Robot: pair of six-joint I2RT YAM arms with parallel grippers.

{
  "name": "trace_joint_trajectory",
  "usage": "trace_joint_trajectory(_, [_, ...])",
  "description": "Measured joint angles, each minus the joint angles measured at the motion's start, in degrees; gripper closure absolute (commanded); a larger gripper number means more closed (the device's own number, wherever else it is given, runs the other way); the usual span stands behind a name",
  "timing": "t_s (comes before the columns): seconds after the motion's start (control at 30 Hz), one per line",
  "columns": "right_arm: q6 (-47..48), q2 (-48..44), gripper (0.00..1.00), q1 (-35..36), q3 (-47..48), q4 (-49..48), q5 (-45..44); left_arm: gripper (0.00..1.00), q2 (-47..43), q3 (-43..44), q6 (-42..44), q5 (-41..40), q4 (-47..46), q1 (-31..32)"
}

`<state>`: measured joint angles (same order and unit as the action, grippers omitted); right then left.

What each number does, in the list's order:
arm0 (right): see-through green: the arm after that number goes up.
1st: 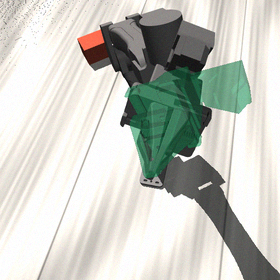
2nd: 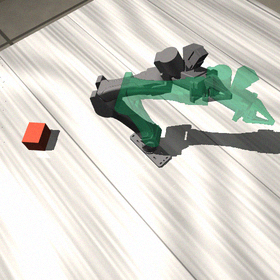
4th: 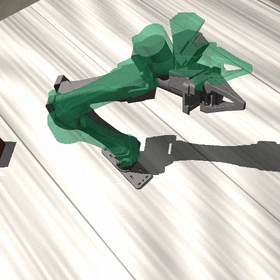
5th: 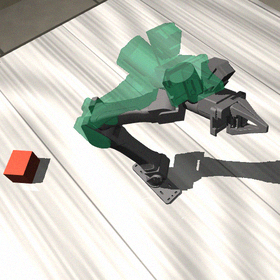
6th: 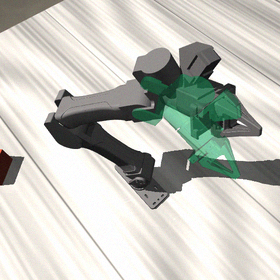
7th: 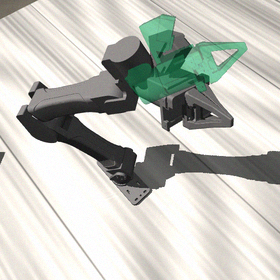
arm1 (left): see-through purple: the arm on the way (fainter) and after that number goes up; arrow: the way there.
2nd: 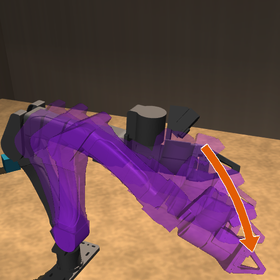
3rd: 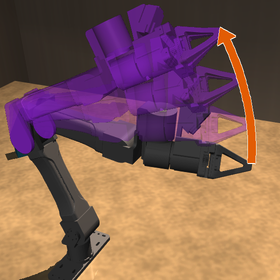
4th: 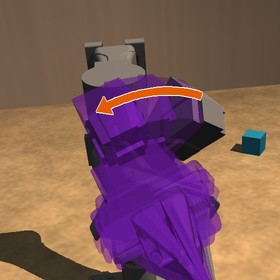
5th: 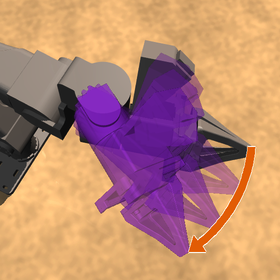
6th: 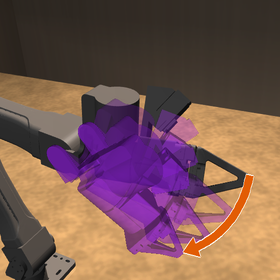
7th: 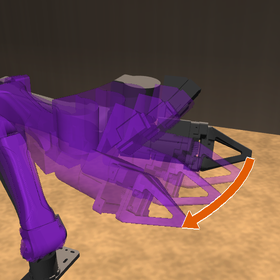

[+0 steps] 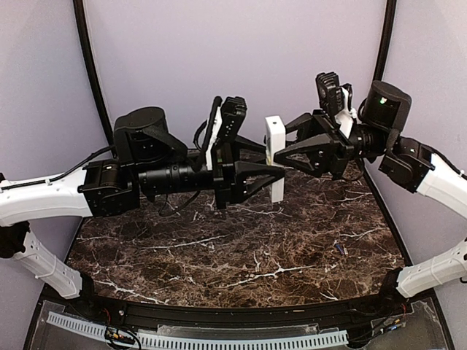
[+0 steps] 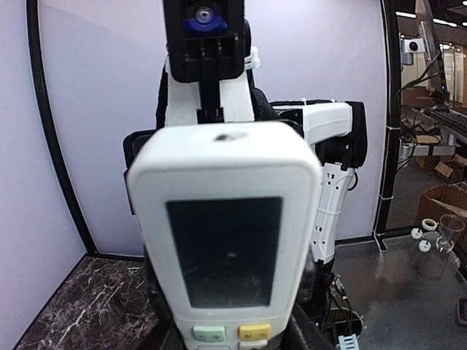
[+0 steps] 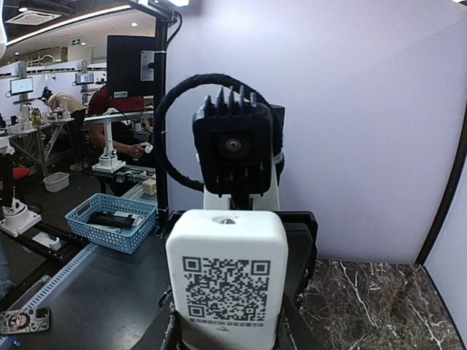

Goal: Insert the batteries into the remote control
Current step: Pass from the left arm to the right, then pass from the right arm to the left

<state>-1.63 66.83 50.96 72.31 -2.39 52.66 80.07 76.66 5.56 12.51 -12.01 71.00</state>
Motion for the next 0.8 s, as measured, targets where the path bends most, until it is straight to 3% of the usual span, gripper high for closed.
trace_joint_trajectory(0.03, [0.5,-0.2,1.0,0.1,0.0,0.8,-0.7,0.24,0.0,-0.1,-0.2,-0.1,0.0,0.0])
trace_joint_trajectory(0.1, [1.1,-0.9,1.0,0.3,0.0,3.5,-3.4,0.05,0.0,-0.5,0.5,-0.3,0.1,0.0])
trace_joint_trajectory(0.13, [1.4,-1.2,1.0,0.4,0.0,4.5,-4.9,0.02,-0.2,-1.0,0.0,-0.6,0.0,0.0])
trace_joint_trajectory(0.37, [4.2,-3.8,1.0,1.0,-1.5,8.5,-24.1,0.01,-3.4,-4.6,-2.9,-6.3,0.4,0.0])
trace_joint_trajectory(0.57, [6.4,-1.9,1.0,5.4,-6.2,7.0,-45.0,0.2,-4.4,-0.6,-11.1,-17.7,5.0,-1.1])
trace_joint_trajectory(0.8, [7.8,1.5,1.0,7.4,-7.8,4.7,-55.0,0.3,1.5,9.6,-19.2,-26.9,14.3,-2.9])
